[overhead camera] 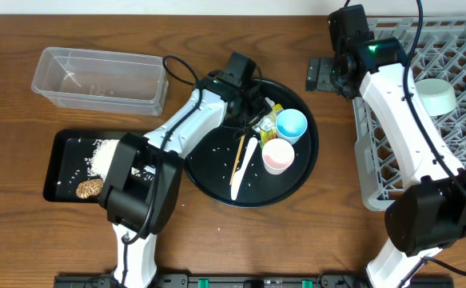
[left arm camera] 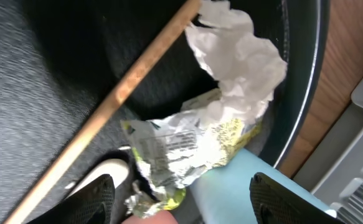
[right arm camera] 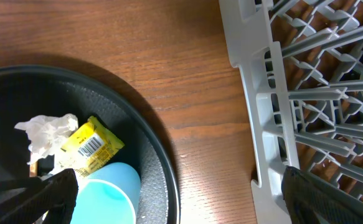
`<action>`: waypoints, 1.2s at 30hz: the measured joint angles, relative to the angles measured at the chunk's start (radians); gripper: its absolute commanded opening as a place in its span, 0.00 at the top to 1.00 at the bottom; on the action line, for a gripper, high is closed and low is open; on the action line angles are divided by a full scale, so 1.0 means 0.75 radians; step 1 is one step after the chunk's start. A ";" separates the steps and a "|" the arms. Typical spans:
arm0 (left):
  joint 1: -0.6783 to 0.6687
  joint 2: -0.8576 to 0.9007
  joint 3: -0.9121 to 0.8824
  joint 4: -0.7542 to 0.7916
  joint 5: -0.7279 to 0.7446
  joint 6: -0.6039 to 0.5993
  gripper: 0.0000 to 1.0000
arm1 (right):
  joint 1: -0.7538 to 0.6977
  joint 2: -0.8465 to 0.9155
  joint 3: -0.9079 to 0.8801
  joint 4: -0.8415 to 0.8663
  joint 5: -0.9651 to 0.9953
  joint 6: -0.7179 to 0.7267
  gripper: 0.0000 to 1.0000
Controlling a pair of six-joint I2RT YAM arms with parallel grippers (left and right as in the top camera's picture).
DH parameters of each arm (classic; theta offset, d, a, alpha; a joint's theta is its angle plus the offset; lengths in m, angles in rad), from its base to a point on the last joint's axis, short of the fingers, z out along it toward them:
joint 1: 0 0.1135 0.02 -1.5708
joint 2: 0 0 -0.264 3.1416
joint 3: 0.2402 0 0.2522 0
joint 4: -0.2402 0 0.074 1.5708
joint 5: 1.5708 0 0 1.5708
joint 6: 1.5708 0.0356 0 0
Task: Sort waste into correct bins and load items into the dishwasher rack
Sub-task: 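Lower the left gripper and grasp the yellow snack wrapper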
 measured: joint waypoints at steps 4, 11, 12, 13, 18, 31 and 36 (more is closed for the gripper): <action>-0.016 0.010 0.001 0.053 0.002 -0.023 0.29 | 0.000 0.000 0.000 0.000 0.000 0.000 0.01; -0.018 0.019 0.001 0.067 -0.007 -0.051 0.29 | 0.000 0.000 0.000 0.000 0.000 0.000 0.01; -0.018 0.019 0.001 0.067 -0.009 -0.053 0.29 | 0.000 0.000 0.000 0.000 0.000 0.000 0.01; -0.018 0.019 0.001 0.067 -0.011 -0.053 0.29 | 0.000 0.000 0.000 0.000 0.000 0.000 0.01; -0.020 0.019 -0.004 0.068 -0.015 -0.071 0.29 | 0.000 0.000 0.000 0.000 0.000 0.000 0.01; -0.041 0.020 -0.015 0.070 -0.069 -0.121 0.28 | 0.000 0.000 0.000 0.000 0.000 0.000 0.01; -0.066 0.020 -0.021 0.074 -0.123 -0.123 0.28 | 0.000 0.000 0.000 0.000 0.000 0.000 0.01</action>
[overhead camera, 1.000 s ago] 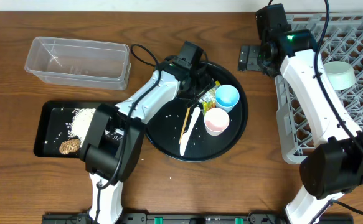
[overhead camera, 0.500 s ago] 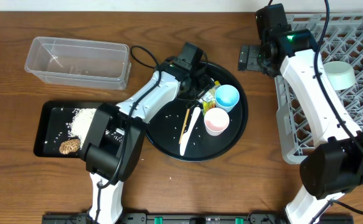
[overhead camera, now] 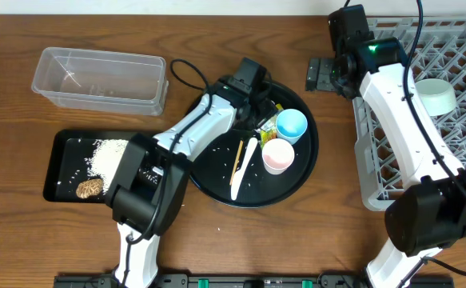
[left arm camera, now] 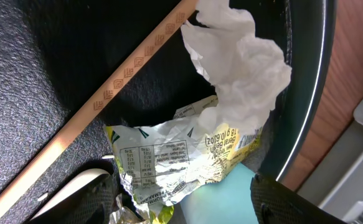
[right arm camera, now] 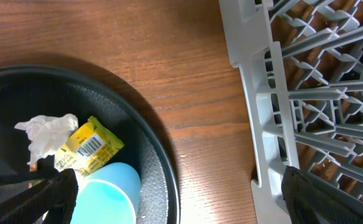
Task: Sort waste into correct bins and load items into the dishwasher rack
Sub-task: 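Lower the left gripper and grasp the yellow snack wrapper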
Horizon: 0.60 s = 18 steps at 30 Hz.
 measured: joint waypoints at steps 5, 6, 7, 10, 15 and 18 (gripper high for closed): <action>-0.009 0.000 -0.008 0.002 -0.035 0.000 0.28 | 0.000 0.000 0.000 0.000 0.000 0.000 0.01; -0.009 0.000 -0.008 0.002 -0.039 0.000 0.29 | 0.000 0.000 0.000 0.000 0.000 0.000 0.01; -0.009 0.000 -0.008 0.002 -0.040 0.000 0.31 | 0.000 0.000 0.000 0.000 0.000 0.000 0.01; -0.009 0.000 -0.009 0.002 -0.053 -0.005 0.44 | 0.000 0.000 0.000 0.000 0.000 0.000 0.01; -0.009 0.000 -0.010 -0.003 -0.071 0.006 0.52 | 0.000 0.000 0.000 0.000 0.000 0.000 0.01; -0.009 0.000 -0.010 -0.013 -0.080 0.006 0.56 | 0.000 0.000 0.000 0.000 0.000 0.000 0.01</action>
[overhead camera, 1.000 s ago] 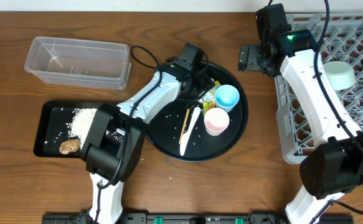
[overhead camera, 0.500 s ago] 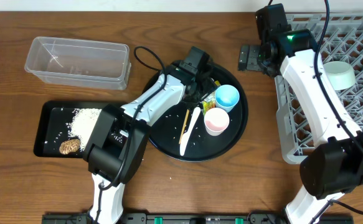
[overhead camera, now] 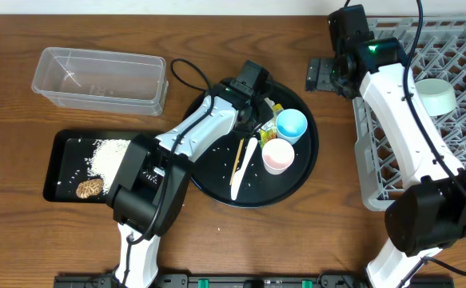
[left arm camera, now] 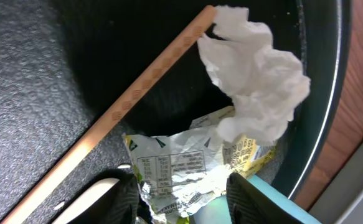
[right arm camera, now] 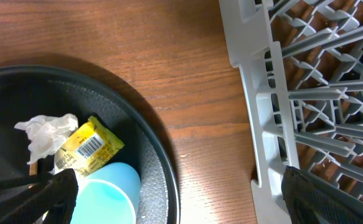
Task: Sort waste into correct bins and load items into the dishwasher rack
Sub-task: 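Lower the left gripper and grasp the yellow snack wrapper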
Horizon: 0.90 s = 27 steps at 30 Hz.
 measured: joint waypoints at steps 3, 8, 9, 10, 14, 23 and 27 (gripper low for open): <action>0.000 0.000 -0.001 -0.012 -0.014 0.001 0.61 | 0.000 0.000 0.000 0.000 0.000 0.000 0.01; 0.000 0.000 -0.009 -0.017 -0.020 0.004 0.73 | 0.000 0.000 0.000 0.000 0.000 -0.001 0.01; 0.000 0.000 -0.012 -0.020 -0.021 0.004 0.75 | 0.000 0.000 0.000 0.000 0.000 0.000 0.01; 0.000 0.000 -0.015 -0.021 -0.022 0.006 0.75 | 0.000 0.000 0.000 0.000 0.000 0.000 0.01; 0.000 0.000 -0.019 -0.024 -0.023 0.014 0.86 | 0.000 0.000 0.000 0.000 0.000 0.000 0.01; 0.001 0.000 -0.020 -0.037 -0.038 0.041 0.94 | 0.000 0.000 0.000 0.000 0.000 0.000 0.01; 0.001 0.000 -0.020 -0.046 -0.038 0.042 0.94 | 0.000 0.000 0.000 0.000 0.000 0.000 0.01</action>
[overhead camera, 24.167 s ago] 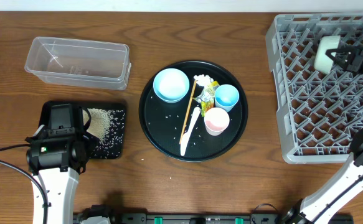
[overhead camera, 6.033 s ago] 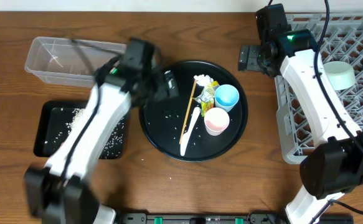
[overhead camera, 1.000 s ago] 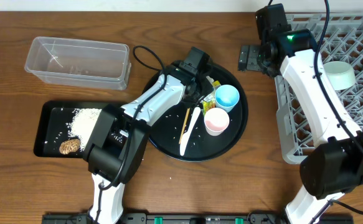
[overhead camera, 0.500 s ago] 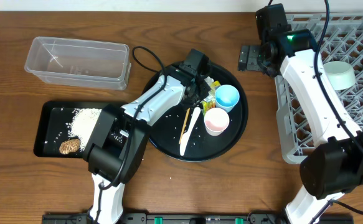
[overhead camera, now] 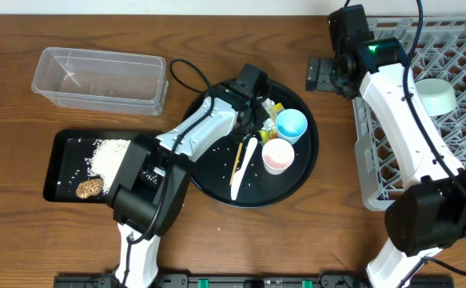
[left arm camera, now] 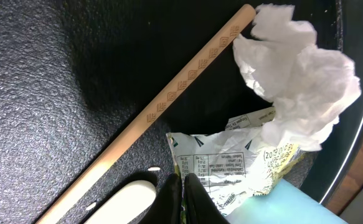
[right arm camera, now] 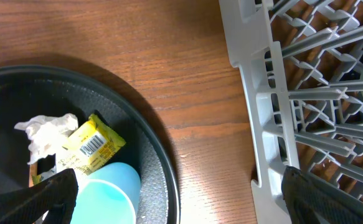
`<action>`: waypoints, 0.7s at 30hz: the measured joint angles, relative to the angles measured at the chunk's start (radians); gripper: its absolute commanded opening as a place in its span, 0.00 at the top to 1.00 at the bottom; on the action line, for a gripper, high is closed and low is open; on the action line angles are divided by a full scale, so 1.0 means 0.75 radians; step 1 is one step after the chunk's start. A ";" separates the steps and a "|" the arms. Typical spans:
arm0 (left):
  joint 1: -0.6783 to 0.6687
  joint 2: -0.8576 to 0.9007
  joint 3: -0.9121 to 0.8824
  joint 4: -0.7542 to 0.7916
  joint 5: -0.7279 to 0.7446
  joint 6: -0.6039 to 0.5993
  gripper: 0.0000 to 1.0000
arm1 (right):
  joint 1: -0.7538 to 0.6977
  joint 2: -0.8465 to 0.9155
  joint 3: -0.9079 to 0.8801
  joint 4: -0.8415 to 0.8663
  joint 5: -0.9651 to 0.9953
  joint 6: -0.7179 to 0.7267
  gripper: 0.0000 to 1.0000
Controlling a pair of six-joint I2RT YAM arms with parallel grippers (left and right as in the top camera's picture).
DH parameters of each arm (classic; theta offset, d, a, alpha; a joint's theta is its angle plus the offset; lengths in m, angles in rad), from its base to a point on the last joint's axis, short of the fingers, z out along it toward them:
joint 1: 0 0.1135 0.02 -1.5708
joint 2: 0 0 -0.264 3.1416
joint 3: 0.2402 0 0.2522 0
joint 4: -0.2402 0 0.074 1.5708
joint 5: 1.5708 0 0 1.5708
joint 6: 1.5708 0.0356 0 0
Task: Sort waste into correct bins and load items into the dishwasher rack
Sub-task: 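Lower the left gripper and grasp the yellow snack wrapper, then lift the wrapper and carry it left to the clear plastic container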
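On the round black tray (overhead camera: 296, 182) lie a crumpled yellow-and-silver wrapper (left arm camera: 231, 168), a white tissue (left arm camera: 299, 74), a wooden chopstick (left arm camera: 162, 112), a white spoon (left arm camera: 125, 199), a blue cup (overhead camera: 291, 124) and a pink cup (overhead camera: 277, 155). My left gripper (left arm camera: 182, 193) is shut on the wrapper's near edge, next to the spoon. Over the bare wood between tray and rack, my right gripper (right arm camera: 181, 193) hangs open and holds nothing.
The grey dishwasher rack (overhead camera: 392, 160) fills the right side and holds a pale bowl (overhead camera: 436, 94). A clear plastic bin (overhead camera: 97, 78) stands at the back left. A black rectangular tray (overhead camera: 61, 172) with rice and food scraps lies at the left.
My left gripper's jaws, then partly open astride the wrapper, have shut on its edge. The right arm has not moved.
My left gripper first stood wide open over the wrapper and tissue at the tray's far side. It stayed wide open there, then stood narrowed around the wrapper, and now pinches it. The right gripper has stayed open beside the rack throughout.
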 measured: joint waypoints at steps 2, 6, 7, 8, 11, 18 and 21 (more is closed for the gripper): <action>0.000 -0.001 0.000 -0.009 -0.001 0.003 0.94 | 0.000 0.000 0.000 0.000 0.000 0.000 0.01; 0.001 -0.014 -0.001 -0.046 -0.001 0.004 0.94 | 0.000 0.000 0.000 0.000 0.000 0.000 0.01; 0.002 -0.028 -0.002 -0.061 -0.001 0.005 0.94 | 0.000 0.000 0.000 0.000 0.000 -0.001 0.01; 0.005 -0.044 -0.003 -0.072 -0.001 0.008 0.94 | 0.000 0.000 0.000 0.000 0.000 0.000 0.01; 0.017 -0.106 -0.004 -0.103 -0.001 0.020 0.94 | 0.000 0.000 0.000 0.000 0.000 0.000 0.01; 0.062 -0.246 -0.004 -0.120 -0.011 0.072 0.94 | 0.000 0.000 0.000 0.000 0.000 0.000 0.01; 0.093 -0.279 -0.004 -0.120 -0.019 0.105 0.94 | 0.000 0.000 0.000 0.000 0.000 0.000 0.01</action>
